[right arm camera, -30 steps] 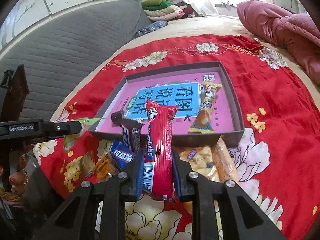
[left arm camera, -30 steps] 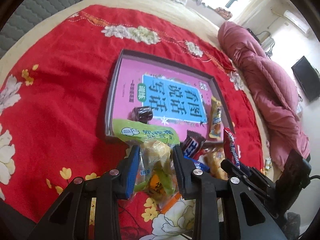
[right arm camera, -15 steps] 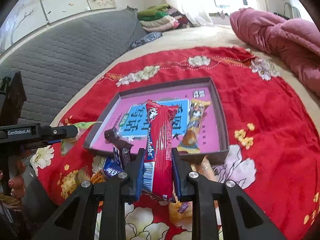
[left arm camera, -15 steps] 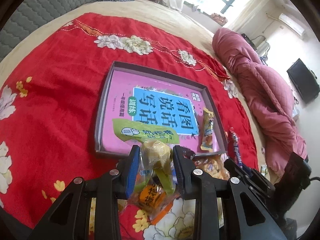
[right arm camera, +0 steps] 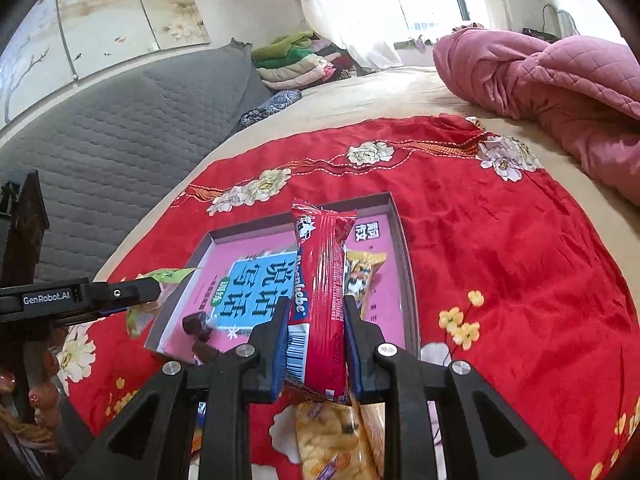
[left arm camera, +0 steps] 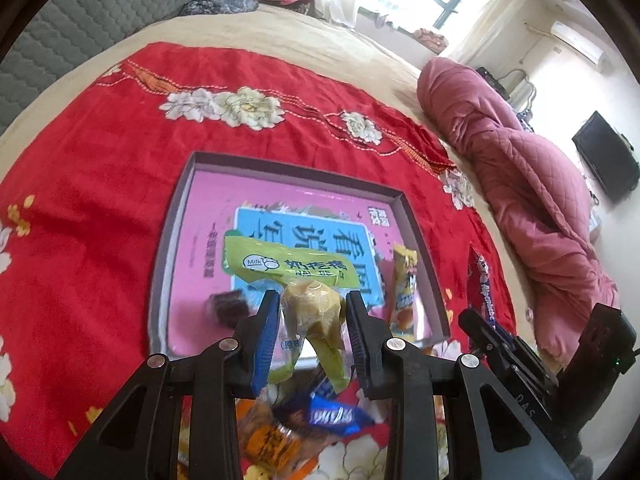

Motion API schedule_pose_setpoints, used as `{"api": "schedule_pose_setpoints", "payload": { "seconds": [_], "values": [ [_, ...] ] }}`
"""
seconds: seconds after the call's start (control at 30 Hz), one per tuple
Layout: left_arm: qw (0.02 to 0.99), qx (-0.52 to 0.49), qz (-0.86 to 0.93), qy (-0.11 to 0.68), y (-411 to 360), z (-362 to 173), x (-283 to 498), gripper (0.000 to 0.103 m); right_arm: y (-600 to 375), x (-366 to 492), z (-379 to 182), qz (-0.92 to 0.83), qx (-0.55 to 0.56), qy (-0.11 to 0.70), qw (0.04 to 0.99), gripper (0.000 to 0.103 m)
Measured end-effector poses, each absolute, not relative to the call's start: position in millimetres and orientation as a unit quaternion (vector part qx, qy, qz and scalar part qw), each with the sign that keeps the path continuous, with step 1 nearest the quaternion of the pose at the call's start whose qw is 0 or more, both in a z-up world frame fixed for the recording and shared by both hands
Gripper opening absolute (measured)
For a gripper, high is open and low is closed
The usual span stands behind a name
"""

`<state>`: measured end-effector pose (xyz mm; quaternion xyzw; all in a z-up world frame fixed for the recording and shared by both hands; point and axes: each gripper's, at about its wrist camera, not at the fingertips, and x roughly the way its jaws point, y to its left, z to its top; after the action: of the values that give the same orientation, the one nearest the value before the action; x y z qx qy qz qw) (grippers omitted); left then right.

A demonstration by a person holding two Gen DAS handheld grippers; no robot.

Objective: Organize snacks
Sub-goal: 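Lift and carry the red snack and green bag over the pink tray with both grippers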

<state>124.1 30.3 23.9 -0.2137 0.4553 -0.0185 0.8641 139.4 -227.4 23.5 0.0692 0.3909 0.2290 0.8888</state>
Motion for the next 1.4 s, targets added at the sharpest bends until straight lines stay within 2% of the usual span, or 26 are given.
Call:
{"api": "schedule_pose_setpoints", "payload": {
  "seconds": [0.7, 1.4],
  "values": [
    [0.86, -0.196, -0.008, 0.47, 8.6, 2.1, 176.1, 0.035, -228.8, 173.3, 15.4, 0.207, 0.065, 0.391, 0.894, 0.025],
    [0.848, -0.196, -0.019, 0.492, -0.4, -22.7, 188.0, 0.035, -240.1, 190.0, -6.4, 0.179, 0.079, 0.432, 0.881, 0.025]
  ]
}}
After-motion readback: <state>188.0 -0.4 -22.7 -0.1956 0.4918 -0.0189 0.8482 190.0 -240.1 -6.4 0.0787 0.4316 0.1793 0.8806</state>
